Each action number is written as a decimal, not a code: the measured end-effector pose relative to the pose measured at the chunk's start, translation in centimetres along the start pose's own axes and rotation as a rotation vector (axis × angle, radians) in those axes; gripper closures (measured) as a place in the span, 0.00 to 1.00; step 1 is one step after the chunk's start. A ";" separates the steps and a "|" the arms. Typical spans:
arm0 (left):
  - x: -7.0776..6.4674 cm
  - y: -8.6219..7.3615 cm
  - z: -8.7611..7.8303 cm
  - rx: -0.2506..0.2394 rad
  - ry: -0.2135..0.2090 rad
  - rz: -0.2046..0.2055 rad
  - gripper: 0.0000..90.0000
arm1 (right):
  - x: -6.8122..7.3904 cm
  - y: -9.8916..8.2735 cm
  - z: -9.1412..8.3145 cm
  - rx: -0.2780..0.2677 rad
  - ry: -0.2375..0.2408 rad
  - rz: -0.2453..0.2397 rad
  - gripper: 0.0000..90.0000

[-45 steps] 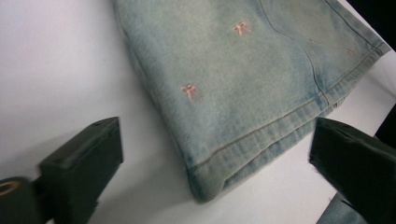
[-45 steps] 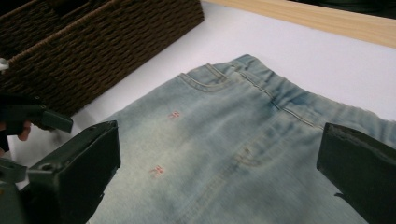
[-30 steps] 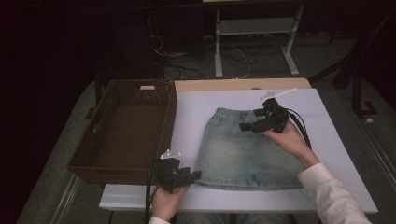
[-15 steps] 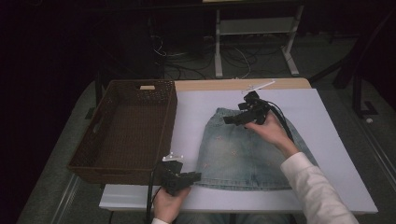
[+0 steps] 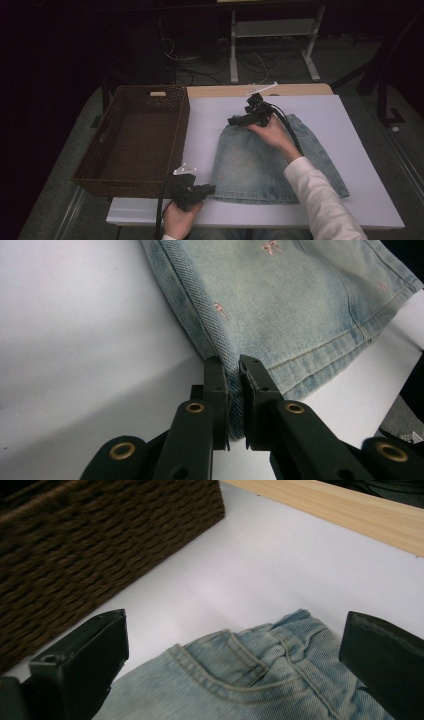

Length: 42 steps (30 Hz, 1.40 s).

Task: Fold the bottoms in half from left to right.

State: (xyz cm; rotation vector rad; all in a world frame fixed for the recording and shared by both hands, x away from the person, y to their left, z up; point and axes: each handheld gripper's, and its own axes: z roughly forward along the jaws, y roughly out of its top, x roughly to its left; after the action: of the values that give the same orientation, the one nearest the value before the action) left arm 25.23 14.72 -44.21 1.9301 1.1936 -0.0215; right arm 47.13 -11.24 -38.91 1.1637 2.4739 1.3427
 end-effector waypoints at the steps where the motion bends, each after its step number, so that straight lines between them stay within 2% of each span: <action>1: 0.0 0.0 0.0 -0.001 0.000 0.004 0.91 | -0.1 0.0 0.3 0.003 -0.005 -0.001 0.00; 15: -0.1 0.0 -0.1 -0.008 -0.004 0.032 0.91 | -1.4 0.4 3.1 0.038 -0.049 0.026 0.00; 27: -0.2 0.1 -0.1 -0.005 -0.007 0.046 0.91 | -1.0 1.5 4.6 0.065 -0.091 0.021 0.00; 29: -0.1 0.1 -0.1 -0.006 -0.009 0.045 0.91 | -1.0 1.5 4.9 0.074 -0.112 0.022 0.03; 34: -0.2 0.1 0.0 -0.006 -0.009 0.050 0.91 | -1.4 1.1 5.6 0.071 -0.132 0.062 0.16; 37: -0.1 0.1 0.0 -0.006 -0.012 0.050 0.91 | -1.5 0.9 6.1 0.077 -0.151 0.067 0.18; 42: 0.0 0.0 0.0 -0.008 -0.015 0.045 0.91 | -1.7 0.5 6.7 0.088 -0.173 0.085 0.28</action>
State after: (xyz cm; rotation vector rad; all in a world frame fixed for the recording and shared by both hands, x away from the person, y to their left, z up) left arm 25.23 14.67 -44.20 1.9462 1.1387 -0.0077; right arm 51.36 -7.63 -43.08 1.3555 2.4070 1.1096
